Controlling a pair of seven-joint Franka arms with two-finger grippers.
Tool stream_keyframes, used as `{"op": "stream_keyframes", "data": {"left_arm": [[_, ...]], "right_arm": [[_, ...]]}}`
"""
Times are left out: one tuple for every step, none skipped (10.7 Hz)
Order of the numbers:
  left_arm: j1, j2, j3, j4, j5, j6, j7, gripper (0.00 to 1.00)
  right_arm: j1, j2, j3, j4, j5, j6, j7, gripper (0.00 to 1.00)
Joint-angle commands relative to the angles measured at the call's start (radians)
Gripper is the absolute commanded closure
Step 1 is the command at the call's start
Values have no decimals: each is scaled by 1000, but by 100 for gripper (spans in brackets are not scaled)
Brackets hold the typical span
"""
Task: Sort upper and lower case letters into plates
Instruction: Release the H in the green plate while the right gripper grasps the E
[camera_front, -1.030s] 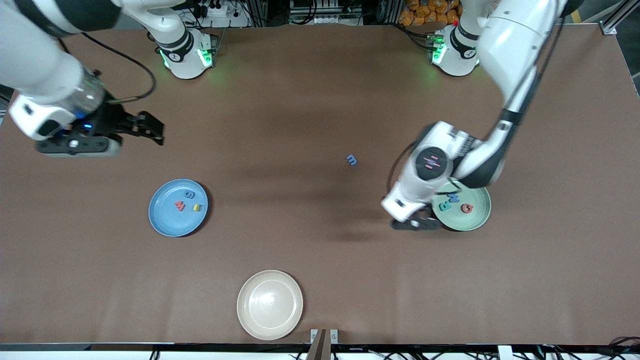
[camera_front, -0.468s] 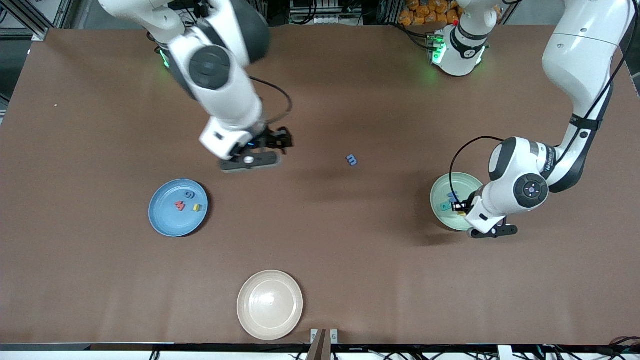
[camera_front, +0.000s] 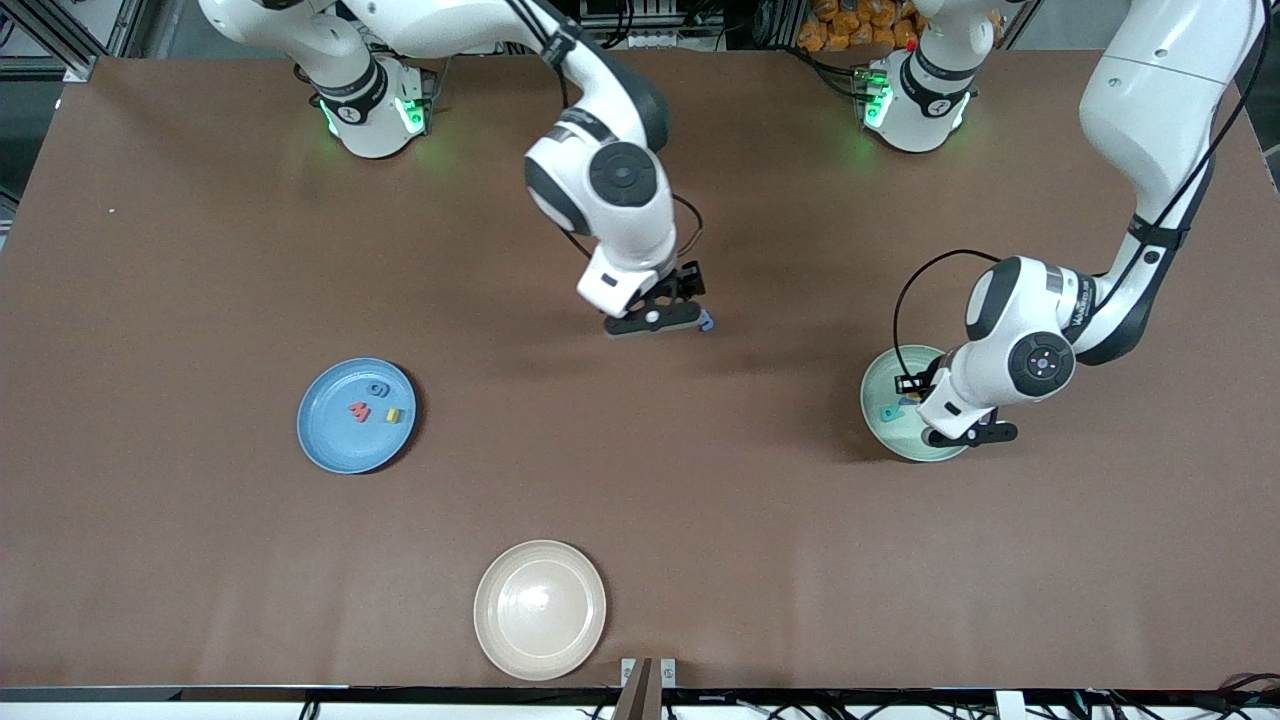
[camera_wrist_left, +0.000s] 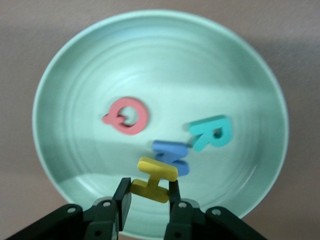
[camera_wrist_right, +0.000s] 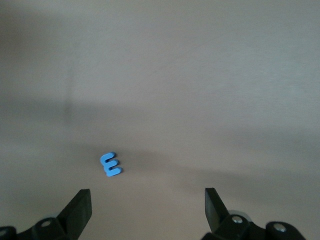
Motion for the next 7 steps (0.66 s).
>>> {"op": "stream_keyframes", "data": {"left_arm": [[29,-63,-5,-75,-28,11,47,82],[29,-60,-3,-87,-22,22,47,75],[35,-62,-2,-106,-20,37,48,74],[46,-63,-2,-115,-19,40,49,74],[52,-66,-2,-124,-17,40,55,74],[60,-74,-2,-126,-17,40,56,56],[60,-77,-2,-123,-17,40,56,1]], "right_arm": [[56,114,-6,118,-75,6,57,3],[73,154,-8,132,-102,43,60,6],[87,183,-8,138,-127,66,60,9],[101,215,-8,144,-148,103,60,13],[115,245,-11,155,-153,127,60,15],[118,272,-13,193,-164,132,55,16],[126,304,-13,230,-164,132,52,18]]}}
